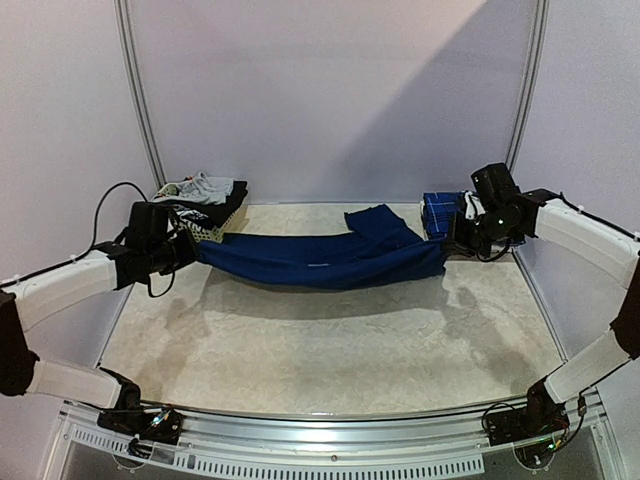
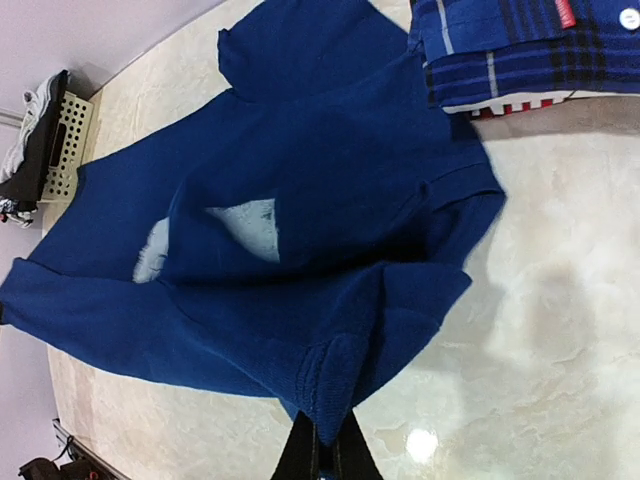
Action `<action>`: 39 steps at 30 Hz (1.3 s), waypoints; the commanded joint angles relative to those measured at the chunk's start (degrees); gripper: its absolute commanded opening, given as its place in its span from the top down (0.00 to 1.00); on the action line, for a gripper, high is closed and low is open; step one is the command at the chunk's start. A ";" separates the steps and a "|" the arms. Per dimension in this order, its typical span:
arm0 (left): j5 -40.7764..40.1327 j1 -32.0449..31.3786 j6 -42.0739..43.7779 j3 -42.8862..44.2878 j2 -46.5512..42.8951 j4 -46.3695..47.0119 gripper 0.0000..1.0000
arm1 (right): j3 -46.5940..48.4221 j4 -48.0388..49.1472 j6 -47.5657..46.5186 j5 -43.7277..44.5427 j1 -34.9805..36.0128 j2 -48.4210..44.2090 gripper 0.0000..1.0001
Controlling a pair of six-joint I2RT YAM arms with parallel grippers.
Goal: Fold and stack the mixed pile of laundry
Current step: Move the 1/3-folded T-shirt to the center of the board.
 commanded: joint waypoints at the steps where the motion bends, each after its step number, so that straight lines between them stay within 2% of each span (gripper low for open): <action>1: -4.32 -0.20 1.07 -2.58 -1.24 -10.87 1.00 | -3.09 -10.77 -3.58 2.72 -1.10 1.49 1.00; 5: -1.78 -0.27 -1.70 -11.74 -3.86 -8.52 1.00 | -16.42 -6.40 -1.82 2.21 -1.09 -0.68 1.00; 10: -0.94 -0.75 -3.43 -17.09 -8.32 -9.85 1.00 | -22.11 -7.68 -0.43 2.28 -1.10 -6.82 1.00; 17: -1.96 -3.29 -6.51 -19.80 -16.13 -15.16 1.00 | -30.09 -7.54 2.72 1.56 -1.09 -14.99 1.00; 28: -4.92 -9.60 -13.41 -23.79 -25.12 -21.35 1.00 | -38.74 -5.25 7.87 -0.34 -1.09 -24.14 1.00; 39: -7.59 -14.40 -19.09 -26.70 -32.30 -26.41 1.00 | -43.97 -3.73 11.49 -0.23 -1.10 -31.15 0.93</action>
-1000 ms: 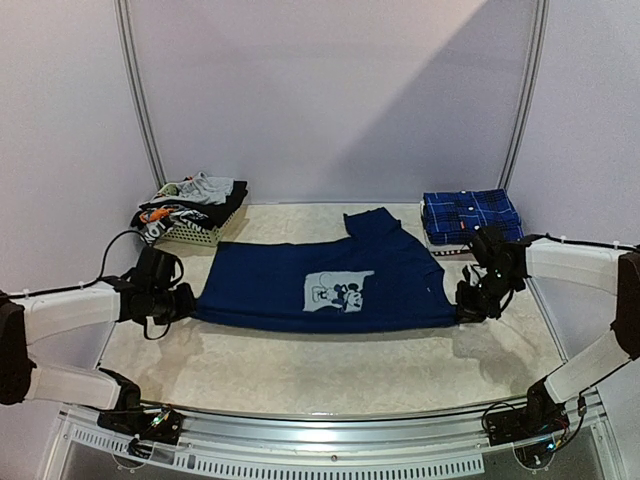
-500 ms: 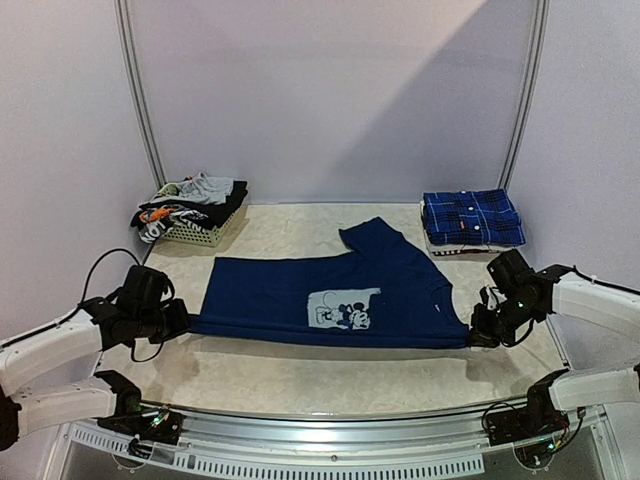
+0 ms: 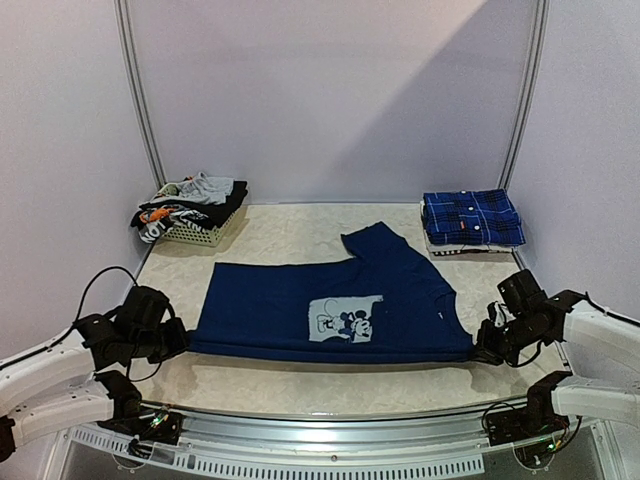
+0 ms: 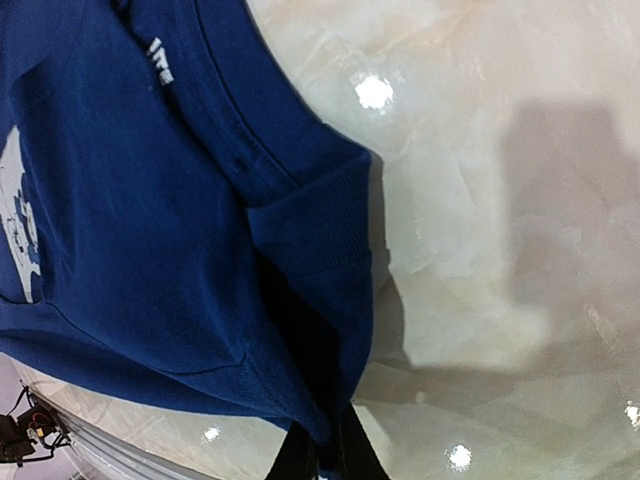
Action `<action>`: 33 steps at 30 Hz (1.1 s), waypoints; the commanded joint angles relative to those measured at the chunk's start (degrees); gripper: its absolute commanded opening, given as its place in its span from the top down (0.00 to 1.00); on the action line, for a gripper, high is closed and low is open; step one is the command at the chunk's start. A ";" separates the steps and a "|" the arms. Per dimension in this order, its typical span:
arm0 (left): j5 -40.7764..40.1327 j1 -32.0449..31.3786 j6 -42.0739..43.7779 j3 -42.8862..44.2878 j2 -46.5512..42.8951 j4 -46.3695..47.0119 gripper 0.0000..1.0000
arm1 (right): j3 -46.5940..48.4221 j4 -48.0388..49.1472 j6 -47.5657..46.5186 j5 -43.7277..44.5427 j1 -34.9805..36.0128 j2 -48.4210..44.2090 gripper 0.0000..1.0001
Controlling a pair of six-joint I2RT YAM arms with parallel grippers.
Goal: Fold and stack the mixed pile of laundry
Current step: Move the 1/3-folded T-shirt to the center of the board, then pick up the 1/3-folded T-shirt from the center of the board.
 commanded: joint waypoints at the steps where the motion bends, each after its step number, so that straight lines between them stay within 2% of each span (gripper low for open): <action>1: -4.80 -0.85 -2.41 -0.76 -2.09 -5.17 1.00 | -0.72 -0.58 2.68 3.88 -0.47 -2.42 0.91; 4: -4.64 -1.05 -2.78 -1.55 -5.02 -5.74 0.92 | -1.33 -0.92 4.48 6.24 -0.45 -3.82 0.84; 10: -6.31 -1.07 -2.58 -0.97 -11.94 -9.67 0.60 | -1.08 -1.74 7.14 8.27 -0.40 -7.65 0.72; 11: -6.80 -1.07 -2.22 -0.45 -12.64 -10.68 0.55 | -0.54 -2.69 7.08 9.03 -0.43 -8.02 0.66; 14: -7.76 -1.13 -0.36 1.41 -13.67 -11.55 0.45 | 1.59 -5.31 6.38 11.21 -0.43 -9.15 0.34; 15: -7.89 -1.08 0.71 2.11 -13.41 -11.24 0.44 | 2.33 -5.87 6.13 11.69 -0.41 -9.26 0.25; 16: -7.80 -1.06 1.93 2.83 -12.89 -10.56 0.44 | 3.03 -6.59 5.88 12.06 -0.50 -9.34 0.20; 18: -7.63 -1.09 4.45 4.71 -10.44 -9.20 0.45 | 4.58 -7.29 5.31 11.88 -0.45 -9.45 0.17; 21: -5.52 -1.29 8.71 8.20 -4.58 -5.35 0.49 | 6.72 -6.05 3.26 9.16 -0.41 -9.46 0.16; 26: -1.67 -3.77 14.16 12.45 9.25 5.93 0.56 | 8.52 4.75 -2.38 -1.29 -0.09 -6.94 0.15; 29: 0.81 -5.49 16.82 15.96 19.37 12.44 0.58 | 10.67 10.45 -4.01 -2.93 2.12 -2.01 0.16; 33: 2.33 -7.14 20.03 23.29 32.15 15.41 0.60 | 14.67 17.37 -5.59 -5.41 5.40 7.07 0.21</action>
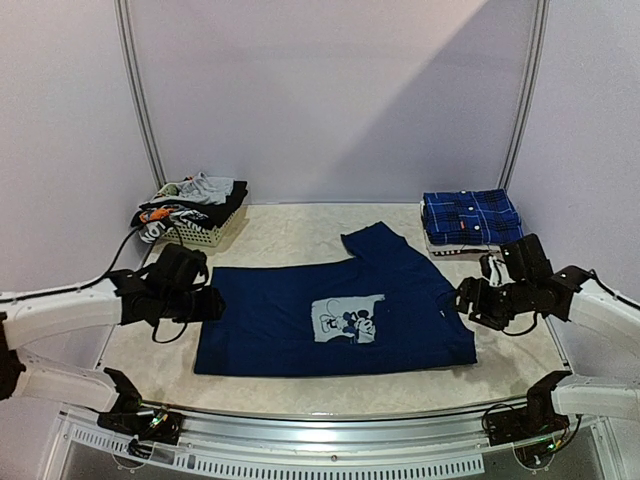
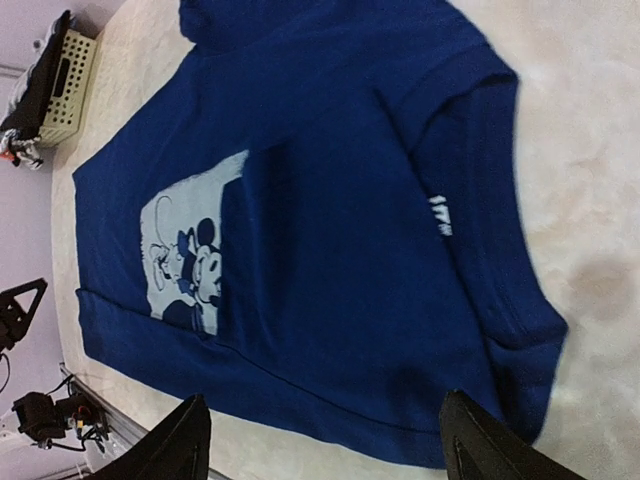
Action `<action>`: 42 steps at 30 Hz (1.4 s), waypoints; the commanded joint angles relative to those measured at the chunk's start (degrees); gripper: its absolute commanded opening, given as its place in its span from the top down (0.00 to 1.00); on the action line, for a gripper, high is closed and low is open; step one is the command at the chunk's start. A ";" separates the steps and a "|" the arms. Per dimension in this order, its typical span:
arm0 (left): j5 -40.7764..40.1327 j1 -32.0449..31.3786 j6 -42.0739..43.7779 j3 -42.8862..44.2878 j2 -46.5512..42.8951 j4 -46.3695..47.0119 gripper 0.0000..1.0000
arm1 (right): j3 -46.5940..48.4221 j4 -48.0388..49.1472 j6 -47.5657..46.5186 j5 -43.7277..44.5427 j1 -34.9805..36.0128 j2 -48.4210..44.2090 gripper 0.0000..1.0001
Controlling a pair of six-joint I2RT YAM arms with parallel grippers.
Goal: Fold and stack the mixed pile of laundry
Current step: Pick up the 1/3-folded T-shirt from the center of the board.
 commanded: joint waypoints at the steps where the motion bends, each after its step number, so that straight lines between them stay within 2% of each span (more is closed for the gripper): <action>1: 3.65 -2.05 5.62 7.06 10.37 7.99 0.60 | 4.95 11.36 -3.88 -5.78 2.96 10.14 0.23; 8: 6.97 -2.23 7.24 11.44 23.80 13.89 0.61 | 11.24 17.44 -6.91 -6.59 3.73 29.68 0.45; 13: 6.80 -2.18 6.93 11.25 29.49 16.15 0.62 | 12.40 17.94 -8.38 -4.34 3.66 38.52 0.50; 19: 6.31 -2.33 5.15 8.26 31.12 18.08 0.63 | 9.11 18.12 -7.83 -0.89 3.66 42.05 0.52; 25: 4.16 -2.79 4.27 6.22 29.66 17.44 0.63 | 8.08 14.93 -6.92 1.34 3.71 39.83 0.52; 29: 2.56 -2.83 5.19 7.88 27.02 14.95 0.62 | 13.13 9.14 -8.34 1.82 3.73 36.65 0.46; 34: -0.25 -2.82 7.25 10.77 23.79 11.09 0.59 | 24.26 2.82 -11.00 5.08 3.73 34.80 0.25; 38: -1.70 -2.80 8.68 11.80 21.73 9.46 0.55 | 34.35 0.47 -14.25 7.75 3.73 38.87 0.11; 42: -2.80 -2.80 9.74 11.50 20.02 8.61 0.54 | 43.14 1.67 -17.13 8.59 2.56 45.81 0.06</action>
